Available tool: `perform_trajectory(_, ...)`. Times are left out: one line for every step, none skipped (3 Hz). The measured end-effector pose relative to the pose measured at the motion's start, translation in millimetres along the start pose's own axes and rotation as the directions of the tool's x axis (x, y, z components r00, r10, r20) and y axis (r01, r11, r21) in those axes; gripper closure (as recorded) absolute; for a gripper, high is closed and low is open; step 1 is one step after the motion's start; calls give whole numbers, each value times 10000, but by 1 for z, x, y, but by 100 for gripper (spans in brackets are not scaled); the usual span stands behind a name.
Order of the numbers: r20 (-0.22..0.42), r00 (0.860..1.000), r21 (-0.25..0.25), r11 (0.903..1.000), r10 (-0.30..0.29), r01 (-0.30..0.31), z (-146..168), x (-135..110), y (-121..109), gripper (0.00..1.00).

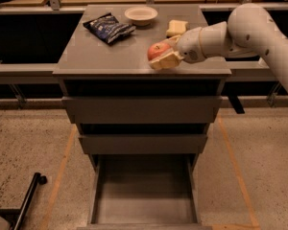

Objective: Place apple into bottom drawer

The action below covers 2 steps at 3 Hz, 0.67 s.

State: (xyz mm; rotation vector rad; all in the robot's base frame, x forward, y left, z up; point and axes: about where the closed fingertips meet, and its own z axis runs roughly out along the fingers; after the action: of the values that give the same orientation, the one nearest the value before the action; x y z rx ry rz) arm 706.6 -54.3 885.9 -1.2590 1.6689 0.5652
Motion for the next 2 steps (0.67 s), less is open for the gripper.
perform_trajectory(784, 9968, -1392, 9900, -137, 246, -29, 23, 25, 100)
perform_trajectory(670, 9975, -2875, 9578, 208, -6, -61, 64, 63, 100)
